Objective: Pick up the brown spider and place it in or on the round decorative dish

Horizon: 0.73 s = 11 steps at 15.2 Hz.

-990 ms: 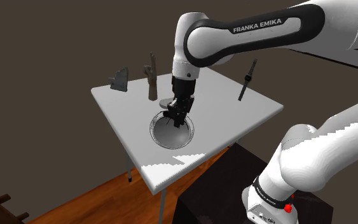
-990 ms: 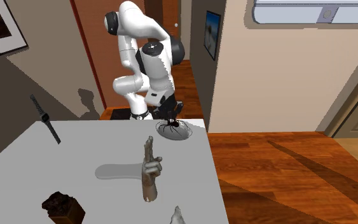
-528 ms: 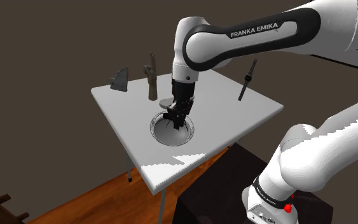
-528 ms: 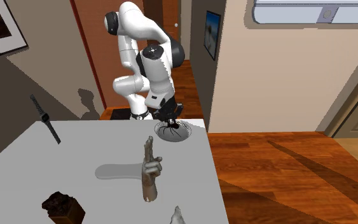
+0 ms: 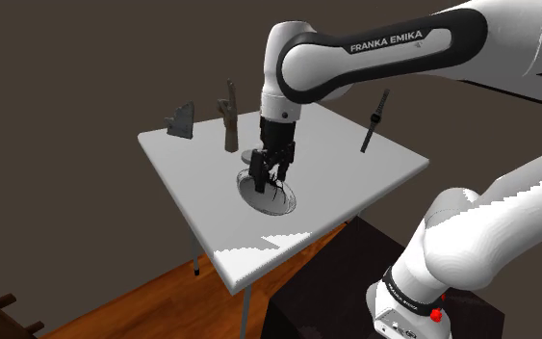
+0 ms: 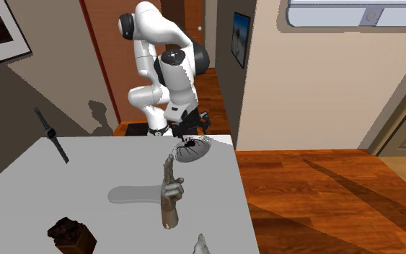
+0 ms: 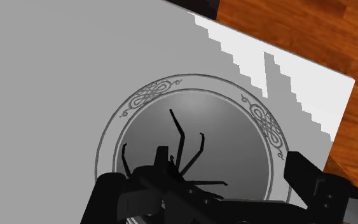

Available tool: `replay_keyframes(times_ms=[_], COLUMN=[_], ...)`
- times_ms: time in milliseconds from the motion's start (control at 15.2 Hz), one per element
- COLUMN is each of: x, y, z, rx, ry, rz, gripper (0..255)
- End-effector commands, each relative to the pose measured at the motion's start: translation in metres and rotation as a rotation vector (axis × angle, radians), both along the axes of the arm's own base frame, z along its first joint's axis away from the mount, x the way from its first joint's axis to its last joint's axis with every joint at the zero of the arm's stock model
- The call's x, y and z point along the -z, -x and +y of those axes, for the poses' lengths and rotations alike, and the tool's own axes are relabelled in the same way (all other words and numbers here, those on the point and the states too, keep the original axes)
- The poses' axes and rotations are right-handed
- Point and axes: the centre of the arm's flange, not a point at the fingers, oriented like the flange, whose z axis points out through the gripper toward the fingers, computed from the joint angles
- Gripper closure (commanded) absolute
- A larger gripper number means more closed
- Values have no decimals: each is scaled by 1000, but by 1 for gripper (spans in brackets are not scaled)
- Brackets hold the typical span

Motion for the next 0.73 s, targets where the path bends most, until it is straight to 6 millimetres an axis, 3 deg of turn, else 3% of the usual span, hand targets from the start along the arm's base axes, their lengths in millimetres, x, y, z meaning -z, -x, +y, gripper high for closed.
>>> replay_keyframes(times_ms=[0,132,660], x=[-19,-42,-42], y=[-3,-7,-7], z=[-4,-7,-7], rx=[0,0,0], ry=[0,0,0], rz=[0,0,0], gripper=[0,0,0])
